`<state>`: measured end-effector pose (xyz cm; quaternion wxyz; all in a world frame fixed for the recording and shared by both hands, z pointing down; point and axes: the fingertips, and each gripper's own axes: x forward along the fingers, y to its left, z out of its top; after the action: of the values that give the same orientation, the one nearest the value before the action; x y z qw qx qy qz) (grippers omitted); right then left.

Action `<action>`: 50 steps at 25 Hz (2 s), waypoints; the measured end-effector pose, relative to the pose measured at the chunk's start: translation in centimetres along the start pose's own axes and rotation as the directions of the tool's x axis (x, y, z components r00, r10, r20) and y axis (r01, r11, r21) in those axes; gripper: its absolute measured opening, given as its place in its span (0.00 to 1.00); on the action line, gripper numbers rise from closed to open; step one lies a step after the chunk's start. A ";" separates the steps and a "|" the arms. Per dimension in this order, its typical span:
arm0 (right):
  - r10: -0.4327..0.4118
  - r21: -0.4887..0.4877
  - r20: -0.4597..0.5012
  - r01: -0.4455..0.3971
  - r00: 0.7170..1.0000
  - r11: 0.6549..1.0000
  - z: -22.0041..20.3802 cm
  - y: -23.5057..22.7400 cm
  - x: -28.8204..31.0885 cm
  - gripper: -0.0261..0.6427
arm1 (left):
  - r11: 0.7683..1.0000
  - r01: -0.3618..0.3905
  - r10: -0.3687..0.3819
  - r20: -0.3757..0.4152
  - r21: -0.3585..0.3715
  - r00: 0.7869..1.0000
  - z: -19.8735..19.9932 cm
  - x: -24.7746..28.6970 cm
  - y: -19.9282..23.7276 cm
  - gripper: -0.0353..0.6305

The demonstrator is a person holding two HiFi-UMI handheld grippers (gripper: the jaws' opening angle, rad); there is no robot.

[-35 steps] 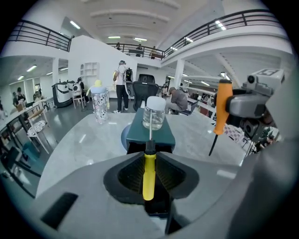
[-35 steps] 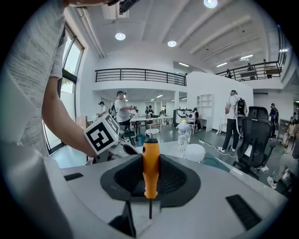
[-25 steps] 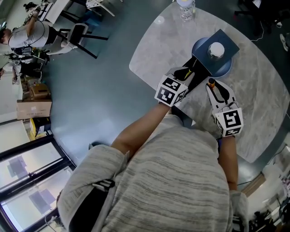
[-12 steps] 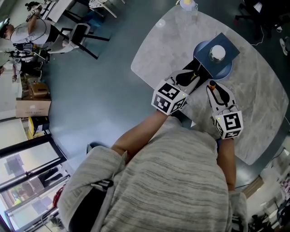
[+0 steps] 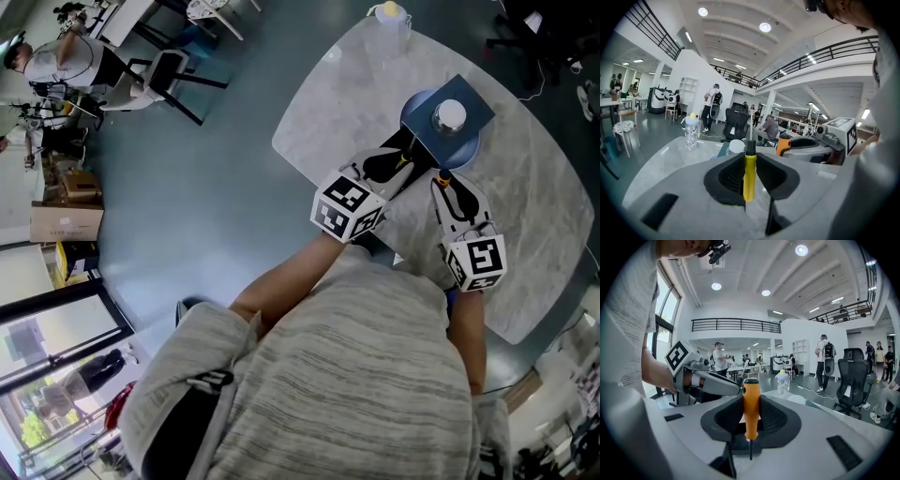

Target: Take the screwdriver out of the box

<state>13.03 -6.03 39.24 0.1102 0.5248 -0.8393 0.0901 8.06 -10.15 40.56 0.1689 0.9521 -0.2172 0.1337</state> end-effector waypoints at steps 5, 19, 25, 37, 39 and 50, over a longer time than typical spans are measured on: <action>-0.006 0.005 0.006 0.006 1.000 1.000 0.2 -0.1 -0.1 0.19 | 1.000 0.000 0.000 0.005 0.001 1.000 0.2 -0.1 0.0 0.18; -0.002 0.019 0.017 0.002 1.000 1.000 0.6 -0.3 0.1 0.19 | 1.000 0.014 -0.014 0.001 0.005 1.000 0.4 0.2 0.1 0.18; -0.002 0.036 0.018 0.002 1.000 0.999 0.5 -0.4 0.1 0.19 | 1.000 0.011 -0.011 -0.004 0.001 1.000 0.2 0.1 0.3 0.18; 0.006 0.031 -0.006 -0.005 1.000 1.000 0.1 -0.3 0.5 0.19 | 1.000 0.003 -0.003 -0.010 -0.010 1.000 -0.1 0.1 0.6 0.18; 0.005 0.033 -0.006 -0.005 1.000 0.999 0.0 -0.4 0.5 0.19 | 1.000 0.003 -0.003 -0.011 -0.012 1.000 -0.1 0.2 0.7 0.18; -0.001 0.037 -0.006 0.001 1.000 0.999 0.0 -0.5 0.7 0.19 | 1.000 -0.001 0.001 -0.014 -0.023 1.000 -0.3 0.2 0.9 0.18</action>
<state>13.19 -6.84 39.47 0.1033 0.5270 -0.8368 0.1071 7.82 -10.90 41.13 0.1811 0.9490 -0.2180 0.1380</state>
